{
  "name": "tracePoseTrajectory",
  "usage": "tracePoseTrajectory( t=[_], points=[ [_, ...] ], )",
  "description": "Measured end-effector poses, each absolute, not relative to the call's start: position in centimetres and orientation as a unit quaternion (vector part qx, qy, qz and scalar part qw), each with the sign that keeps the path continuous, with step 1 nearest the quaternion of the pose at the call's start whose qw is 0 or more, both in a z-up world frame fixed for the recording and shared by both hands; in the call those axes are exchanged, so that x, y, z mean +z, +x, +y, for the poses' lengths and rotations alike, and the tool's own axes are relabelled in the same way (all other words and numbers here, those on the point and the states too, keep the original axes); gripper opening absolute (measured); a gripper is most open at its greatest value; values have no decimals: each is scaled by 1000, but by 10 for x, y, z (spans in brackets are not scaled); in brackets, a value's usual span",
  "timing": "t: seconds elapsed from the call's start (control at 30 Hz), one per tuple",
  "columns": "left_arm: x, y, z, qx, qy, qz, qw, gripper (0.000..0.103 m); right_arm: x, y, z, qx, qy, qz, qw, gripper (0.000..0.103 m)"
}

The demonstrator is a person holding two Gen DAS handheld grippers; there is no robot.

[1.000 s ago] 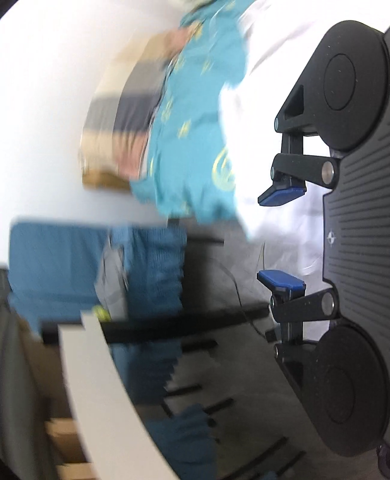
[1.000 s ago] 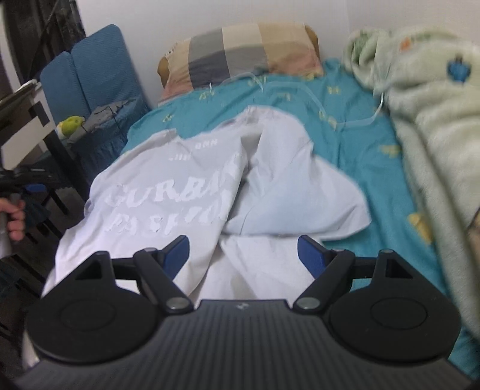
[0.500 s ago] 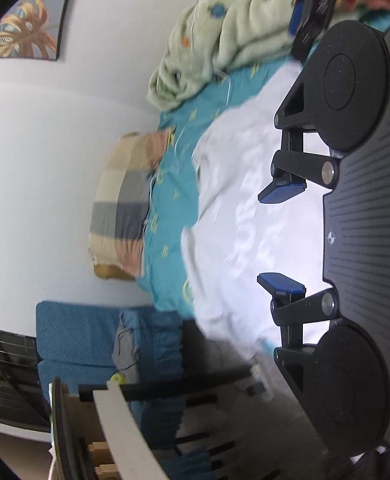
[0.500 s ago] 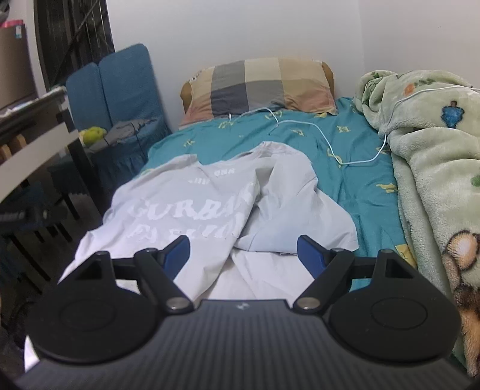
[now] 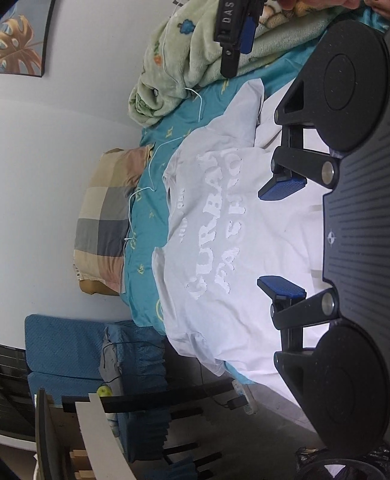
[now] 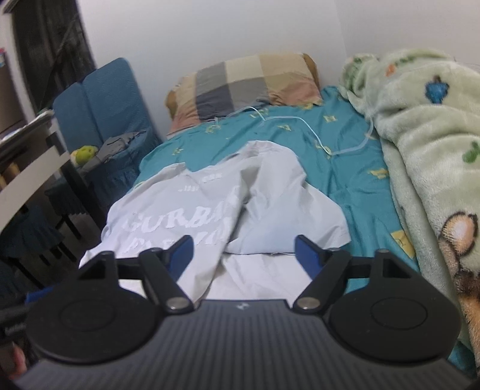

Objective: Fold clothes

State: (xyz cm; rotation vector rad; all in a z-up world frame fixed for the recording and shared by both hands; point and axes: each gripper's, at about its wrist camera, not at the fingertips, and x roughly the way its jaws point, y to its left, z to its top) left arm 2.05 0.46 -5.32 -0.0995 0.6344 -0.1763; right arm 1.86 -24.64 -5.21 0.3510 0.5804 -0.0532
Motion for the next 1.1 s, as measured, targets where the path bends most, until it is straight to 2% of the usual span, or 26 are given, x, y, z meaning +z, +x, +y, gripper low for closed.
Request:
tracePoseTrajectory(
  t=[0.2,0.37,0.4,0.47,0.6,0.7,0.77,0.83,0.97,1.1],
  points=[
    [-57,27,9,-94,-71,320,940,61,-55,62,-308,-23,272,346,898,74],
    [-62,32,5,-106,-81,333,933,61,-57,97,-336,-50,215,368,903,74],
    [-62,34,4,-109,-85,334,933,61,-62,102,-342,-53,211,373,902,73],
    [-64,38,2,-115,-89,334,931,62,-78,112,-353,-53,227,386,893,63],
    [-72,50,-2,-118,-99,345,926,62,-95,121,-359,-66,237,400,883,61],
    [-77,56,-3,-121,-104,353,922,62,-96,123,-356,-65,238,400,882,36],
    [-79,58,-3,-123,-107,355,921,62,-96,125,-354,-65,239,400,882,16],
    [-79,58,-2,-124,-108,354,921,62,-97,126,-352,-64,240,400,882,7],
    [-78,56,1,-117,-118,353,921,62,-97,130,-349,-66,238,398,884,5],
    [-75,52,3,-113,-119,349,923,62,-86,152,-366,-106,187,364,906,4]
  ],
)
